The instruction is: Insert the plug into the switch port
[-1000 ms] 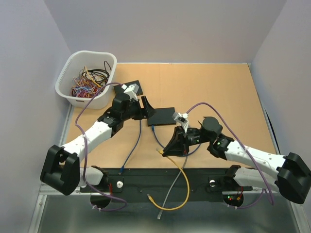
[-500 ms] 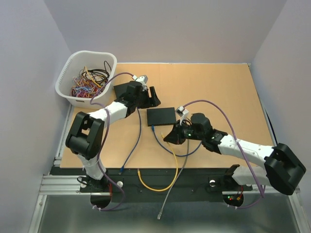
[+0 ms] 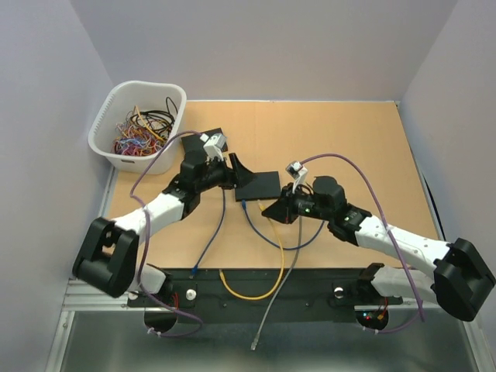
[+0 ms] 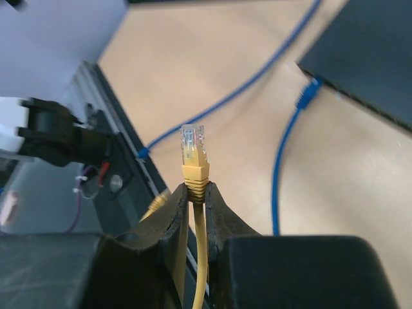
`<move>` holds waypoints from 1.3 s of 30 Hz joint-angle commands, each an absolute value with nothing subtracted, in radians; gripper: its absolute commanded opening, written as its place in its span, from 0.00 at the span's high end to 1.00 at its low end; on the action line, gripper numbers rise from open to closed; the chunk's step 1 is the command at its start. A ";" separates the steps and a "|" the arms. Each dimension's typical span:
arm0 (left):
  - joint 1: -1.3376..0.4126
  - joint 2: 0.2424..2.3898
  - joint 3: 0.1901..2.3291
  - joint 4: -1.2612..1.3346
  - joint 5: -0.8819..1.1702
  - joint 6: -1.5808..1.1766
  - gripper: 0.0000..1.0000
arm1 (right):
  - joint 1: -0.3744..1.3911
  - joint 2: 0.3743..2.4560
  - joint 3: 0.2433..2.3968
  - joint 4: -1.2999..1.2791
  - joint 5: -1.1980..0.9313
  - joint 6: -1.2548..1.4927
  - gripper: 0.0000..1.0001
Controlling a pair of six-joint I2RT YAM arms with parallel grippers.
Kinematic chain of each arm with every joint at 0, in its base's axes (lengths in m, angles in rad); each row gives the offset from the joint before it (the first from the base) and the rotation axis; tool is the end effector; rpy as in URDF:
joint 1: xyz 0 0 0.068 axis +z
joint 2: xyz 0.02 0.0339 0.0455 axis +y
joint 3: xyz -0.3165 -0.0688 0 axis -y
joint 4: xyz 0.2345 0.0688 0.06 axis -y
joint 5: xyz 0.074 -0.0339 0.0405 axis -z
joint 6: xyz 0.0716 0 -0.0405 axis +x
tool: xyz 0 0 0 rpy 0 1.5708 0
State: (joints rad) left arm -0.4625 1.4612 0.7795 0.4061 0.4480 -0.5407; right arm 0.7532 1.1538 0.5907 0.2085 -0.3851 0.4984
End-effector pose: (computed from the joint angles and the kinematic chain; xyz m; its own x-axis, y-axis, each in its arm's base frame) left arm 0.2892 -0.1788 0.2892 -0.6078 -0.2154 -0.7643 0.5392 0.5946 -0.5964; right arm 0.1667 0.1932 0.2797 -0.6483 -0.0006 -0.7614 -0.6614 0.4957 0.5628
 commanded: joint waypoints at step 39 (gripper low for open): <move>-0.650 1.040 0.764 0.324 0.250 -0.670 0.61 | 0.738 1.177 0.807 0.345 -0.376 0.486 1.00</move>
State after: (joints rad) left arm -0.6529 1.0630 0.7128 0.3309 0.2966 -0.6884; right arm 0.7406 1.1751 0.7513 0.3355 -0.3958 0.5163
